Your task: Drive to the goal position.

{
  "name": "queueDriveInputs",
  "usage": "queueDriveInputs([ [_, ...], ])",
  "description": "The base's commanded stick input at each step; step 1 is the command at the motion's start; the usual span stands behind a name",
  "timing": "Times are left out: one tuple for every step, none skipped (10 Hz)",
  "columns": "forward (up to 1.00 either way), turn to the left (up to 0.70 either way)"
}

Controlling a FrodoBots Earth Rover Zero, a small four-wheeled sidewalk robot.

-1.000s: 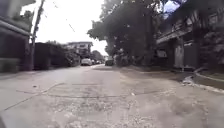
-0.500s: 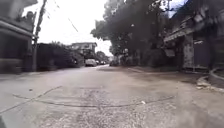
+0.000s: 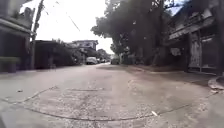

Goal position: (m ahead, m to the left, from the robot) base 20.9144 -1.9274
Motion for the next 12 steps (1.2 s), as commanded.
queueDriveInputs([
  [0.70,0.00],
  [0.70,0.00],
  [0.70,0.00],
  [0.70,0.00],
  [0.70,0.16],
  [0.70,0.27],
  [0.70,0.15],
  [0.70,0.00],
  [0.70,0.00],
  [0.70,0.00],
  [0.70,0.00],
  [0.70,0.00],
])
